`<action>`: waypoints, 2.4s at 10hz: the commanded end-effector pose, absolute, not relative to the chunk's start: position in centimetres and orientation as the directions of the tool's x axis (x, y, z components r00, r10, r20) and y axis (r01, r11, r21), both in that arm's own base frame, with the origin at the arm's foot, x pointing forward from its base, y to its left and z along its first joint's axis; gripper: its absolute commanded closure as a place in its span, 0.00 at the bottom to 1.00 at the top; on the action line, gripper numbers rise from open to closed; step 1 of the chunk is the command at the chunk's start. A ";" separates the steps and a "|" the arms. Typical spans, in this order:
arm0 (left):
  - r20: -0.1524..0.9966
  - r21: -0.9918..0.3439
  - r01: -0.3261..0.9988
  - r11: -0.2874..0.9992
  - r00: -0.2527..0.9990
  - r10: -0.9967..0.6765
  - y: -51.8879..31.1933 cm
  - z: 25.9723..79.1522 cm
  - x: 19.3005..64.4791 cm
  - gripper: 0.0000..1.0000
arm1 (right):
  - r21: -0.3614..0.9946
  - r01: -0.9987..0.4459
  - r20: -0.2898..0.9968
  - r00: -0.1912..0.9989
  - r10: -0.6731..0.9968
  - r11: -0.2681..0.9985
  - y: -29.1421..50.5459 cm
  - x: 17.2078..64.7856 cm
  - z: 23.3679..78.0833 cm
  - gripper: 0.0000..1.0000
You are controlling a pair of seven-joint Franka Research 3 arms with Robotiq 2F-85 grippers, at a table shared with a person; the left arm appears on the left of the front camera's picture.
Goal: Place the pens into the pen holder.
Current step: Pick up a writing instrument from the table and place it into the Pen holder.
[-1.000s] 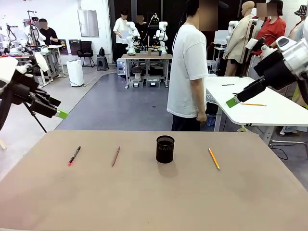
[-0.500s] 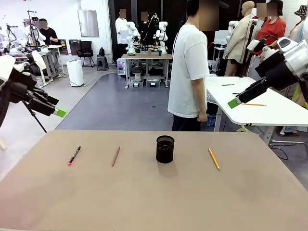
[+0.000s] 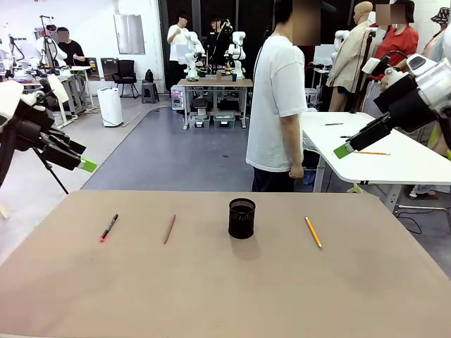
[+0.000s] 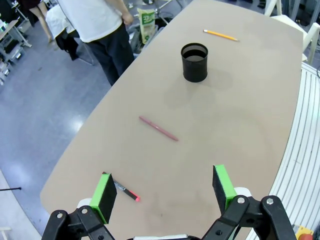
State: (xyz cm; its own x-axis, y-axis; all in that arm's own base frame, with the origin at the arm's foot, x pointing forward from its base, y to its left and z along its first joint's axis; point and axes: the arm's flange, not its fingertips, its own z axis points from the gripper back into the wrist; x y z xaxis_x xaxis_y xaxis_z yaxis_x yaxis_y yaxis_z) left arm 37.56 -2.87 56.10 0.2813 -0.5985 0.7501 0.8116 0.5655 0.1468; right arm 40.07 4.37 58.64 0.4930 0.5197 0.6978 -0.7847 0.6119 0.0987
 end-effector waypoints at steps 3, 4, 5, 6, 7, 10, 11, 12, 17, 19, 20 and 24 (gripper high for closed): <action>0.756 0.145 0.819 0.555 0.270 -0.596 -2.8 55.9 37.6 0.00 | 0.116 -0.787 0.707 0.493 0.506 0.606 4.4 40.2 58.7 0.00; 0.756 0.145 0.819 0.555 0.270 -0.596 -2.8 55.9 37.6 0.00 | 0.116 -0.787 0.707 0.493 0.506 0.606 4.4 40.2 58.7 0.00; 0.756 0.145 0.819 0.555 0.270 -0.596 -2.8 55.9 37.6 0.00 | 0.116 -0.787 0.707 0.493 0.506 0.606 4.4 40.2 58.7 0.00; 0.756 0.145 0.819 0.555 0.270 -0.596 -2.8 55.9 37.6 0.00 | 0.116 -0.787 0.707 0.493 0.506 0.606 4.4 40.2 58.7 0.00; 0.753 0.142 0.811 0.568 0.284 -0.594 -2.9 56.1 37.5 0.00 | 0.116 -0.787 0.707 0.493 0.506 0.606 4.4 40.2 58.7 0.00; 0.599 -0.011 0.819 0.574 0.465 -0.652 -8.1 58.2 39.7 0.00 | 0.116 -0.787 0.707 0.493 0.506 0.606 4.4 40.2 58.7 0.00; 0.587 -0.063 0.835 0.547 0.474 -0.656 -10.4 58.0 40.9 0.00 | 0.116 -0.787 0.707 0.493 0.506 0.606 4.4 40.2 58.7 0.00; 0.531 -0.115 0.806 0.580 0.543 -0.651 -12.7 57.7 42.2 0.00 | 0.116 -0.787 0.707 0.493 0.506 0.606 4.4 40.2 58.7 0.00; 0.381 0.081 0.606 0.792 0.715 -0.586 -23.6 52.7 48.5 0.00 | 0.116 -0.787 0.707 0.493 0.506 0.606 4.4 40.2 58.7 0.00; 0.416 -0.005 0.662 0.750 0.683 -0.600 -23.4 51.9 47.7 0.00 | 0.116 -0.787 0.707 0.493 0.506 0.606 4.4 40.2 58.7 0.00; 0.416 -0.005 0.662 0.750 0.683 -0.600 -23.4 51.9 47.7 0.00 | 0.116 -0.787 0.707 0.493 0.506 0.606 4.4 40.2 58.7 0.00; 0.413 0.009 0.646 0.764 0.693 -0.591 -24.2 52.0 48.3 0.00 | 0.116 -0.787 0.707 0.493 0.506 0.606 4.4 40.2 58.7 0.00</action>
